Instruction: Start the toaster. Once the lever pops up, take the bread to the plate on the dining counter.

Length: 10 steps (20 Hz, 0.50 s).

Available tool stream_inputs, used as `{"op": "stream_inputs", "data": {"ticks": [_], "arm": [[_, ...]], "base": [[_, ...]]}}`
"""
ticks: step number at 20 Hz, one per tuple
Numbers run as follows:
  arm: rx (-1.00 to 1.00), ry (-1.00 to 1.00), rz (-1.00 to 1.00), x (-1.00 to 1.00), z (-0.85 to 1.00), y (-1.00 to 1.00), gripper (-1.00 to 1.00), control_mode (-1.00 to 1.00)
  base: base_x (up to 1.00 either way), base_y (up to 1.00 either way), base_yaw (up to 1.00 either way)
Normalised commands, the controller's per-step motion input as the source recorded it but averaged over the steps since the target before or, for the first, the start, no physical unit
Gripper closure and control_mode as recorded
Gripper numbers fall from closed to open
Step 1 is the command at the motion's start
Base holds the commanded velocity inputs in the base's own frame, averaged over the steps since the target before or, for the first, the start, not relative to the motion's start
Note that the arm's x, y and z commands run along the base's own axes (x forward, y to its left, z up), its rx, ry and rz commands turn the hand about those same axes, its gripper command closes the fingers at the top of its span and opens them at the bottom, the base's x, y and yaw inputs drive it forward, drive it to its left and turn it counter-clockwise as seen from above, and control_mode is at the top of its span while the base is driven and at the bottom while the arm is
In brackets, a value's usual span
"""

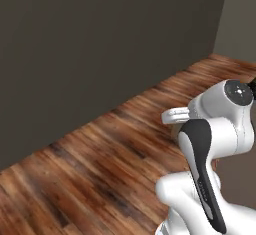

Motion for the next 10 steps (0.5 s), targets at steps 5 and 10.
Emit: {"op": "stream_inputs", "data": {"ticks": [5, 10], "arm": [[0.0, 0.0, 0.0, 0.0, 0.0, 0.0, 1.0, 1.0], [0.0, 0.0, 0.0, 0.0, 0.0, 0.0, 1.0, 1.0]], "base": [[1.0, 0.96, -0.54], [1.0, 0.94, -0.59]]}}
